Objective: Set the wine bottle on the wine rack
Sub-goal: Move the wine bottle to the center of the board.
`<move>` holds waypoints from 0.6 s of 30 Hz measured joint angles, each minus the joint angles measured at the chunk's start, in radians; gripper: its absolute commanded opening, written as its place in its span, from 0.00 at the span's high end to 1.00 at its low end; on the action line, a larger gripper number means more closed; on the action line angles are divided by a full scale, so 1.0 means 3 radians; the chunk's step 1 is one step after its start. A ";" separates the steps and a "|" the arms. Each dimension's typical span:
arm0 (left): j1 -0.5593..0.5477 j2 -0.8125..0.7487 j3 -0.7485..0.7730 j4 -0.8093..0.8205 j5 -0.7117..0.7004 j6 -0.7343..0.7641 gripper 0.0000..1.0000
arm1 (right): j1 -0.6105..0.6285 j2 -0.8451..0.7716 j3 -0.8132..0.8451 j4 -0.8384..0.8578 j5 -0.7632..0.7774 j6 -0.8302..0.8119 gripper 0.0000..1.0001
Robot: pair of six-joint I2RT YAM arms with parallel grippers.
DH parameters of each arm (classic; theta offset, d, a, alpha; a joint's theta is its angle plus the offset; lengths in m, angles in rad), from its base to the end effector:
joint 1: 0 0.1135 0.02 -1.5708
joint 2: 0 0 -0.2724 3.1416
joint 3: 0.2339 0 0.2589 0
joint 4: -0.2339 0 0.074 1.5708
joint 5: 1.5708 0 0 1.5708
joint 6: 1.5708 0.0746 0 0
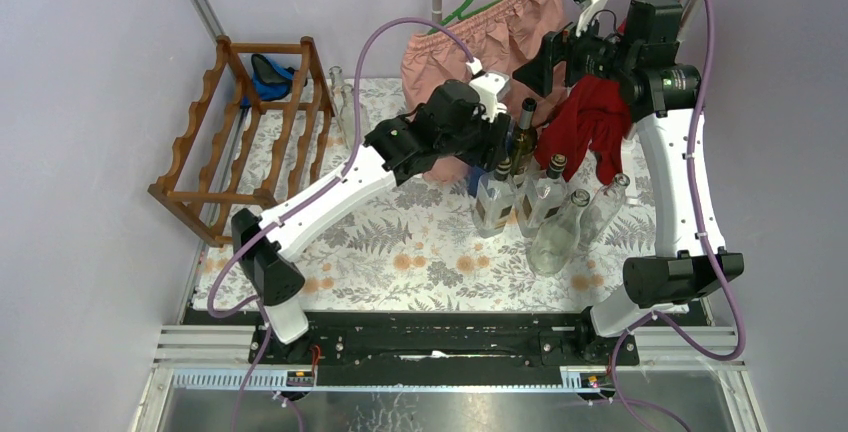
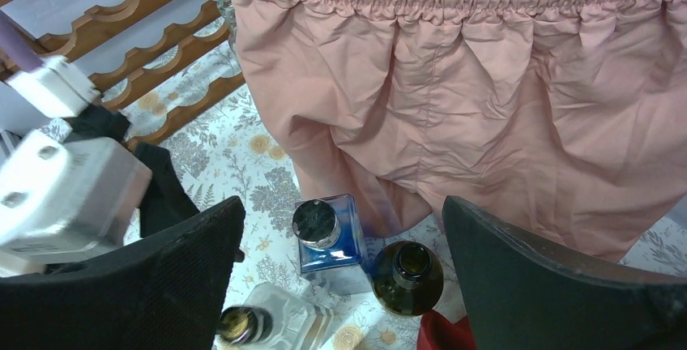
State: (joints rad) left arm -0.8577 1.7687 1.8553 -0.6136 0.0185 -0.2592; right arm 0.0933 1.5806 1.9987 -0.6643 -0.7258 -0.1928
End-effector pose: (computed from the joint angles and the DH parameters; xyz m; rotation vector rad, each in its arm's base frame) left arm 0.2918 -0.3395 0.3874 0.6520 2.0742 -0.6796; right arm 0.3482 0.0823 0.5113 -0.7482 1.6274 0.5847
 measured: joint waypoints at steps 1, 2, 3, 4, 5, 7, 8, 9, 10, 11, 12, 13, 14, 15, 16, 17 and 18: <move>0.0000 -0.0027 0.0000 0.0006 0.0014 -0.0006 0.39 | -0.0001 0.0000 0.0000 0.0003 -0.0004 0.0001 0.00; 0.0000 -0.0050 0.0000 0.0008 0.0028 -0.0013 0.39 | -0.0004 0.0000 0.0000 0.0001 -0.0005 0.0003 0.00; 0.0000 -0.0079 -0.0001 0.0011 0.0041 -0.0018 0.39 | -0.0006 0.0000 0.0000 0.0003 -0.0005 0.0003 0.00; 0.0000 -0.0113 -0.0001 0.0013 0.0057 -0.0024 0.38 | -0.0010 0.0000 0.0001 0.0003 -0.0006 0.0004 0.00; 0.0000 -0.0151 -0.0004 0.0017 0.0066 -0.0027 0.36 | -0.0015 0.0000 0.0001 0.0003 -0.0008 0.0004 0.00; 0.0000 -0.0303 -0.0069 0.0039 0.0078 -0.0027 0.35 | -0.0023 0.0000 0.0001 0.0001 -0.0008 0.0008 0.00; 0.0001 -0.0384 -0.0107 0.0045 0.0078 -0.0027 0.35 | -0.0028 0.0000 0.0001 0.0003 -0.0009 0.0010 0.00; 0.0005 -0.0483 -0.0159 0.0055 0.0078 -0.0027 0.35 | -0.0032 0.0000 0.0001 0.0003 -0.0010 0.0011 0.00; 0.0013 -0.0595 -0.0206 0.0056 0.0078 -0.0027 0.35 | -0.0036 0.0000 0.0001 0.0003 -0.0013 0.0011 0.00; 0.0032 -0.0683 -0.0238 0.0060 0.0079 -0.0027 0.35 | -0.0037 0.0000 0.0001 0.0003 -0.0022 0.0011 0.00; 0.0043 -0.0782 -0.0271 0.0064 0.0081 -0.0025 0.34 | -0.0038 0.0000 0.0001 0.0003 -0.0046 0.0011 0.00; 0.0064 -0.0867 -0.0296 0.0069 0.0079 -0.0024 0.34 | -0.0041 0.0000 0.0001 0.0001 -0.0079 0.0010 0.00; 0.0102 -0.0946 -0.0314 0.0069 0.0074 -0.0020 0.34 | -0.0041 0.0000 0.0001 0.0003 -0.0111 0.0008 0.00; 0.0148 -0.1007 -0.0328 0.0069 0.0050 -0.0008 0.34 | -0.0041 0.0000 0.0001 0.0001 -0.0164 -0.0004 0.00; 0.0205 -0.1050 -0.0337 0.0065 0.0017 0.0008 0.32 | -0.0042 0.0001 0.0003 -0.0001 -0.0224 -0.0017 0.00; 0.0294 -0.1088 -0.0338 0.0053 -0.0041 0.0025 0.31 | -0.0043 0.0003 0.0005 -0.0004 -0.0291 -0.0031 0.00; 0.0384 -0.1108 -0.0337 0.0048 -0.0112 0.0039 0.31 | -0.0043 0.0009 0.0018 -0.0010 -0.0359 -0.0042 0.00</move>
State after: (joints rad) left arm -0.7425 1.4364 1.7542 -0.5991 -0.0151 -0.2474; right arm 0.0803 1.5833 2.0041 -0.6674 -0.8333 -0.2054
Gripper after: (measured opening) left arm 0.675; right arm 0.995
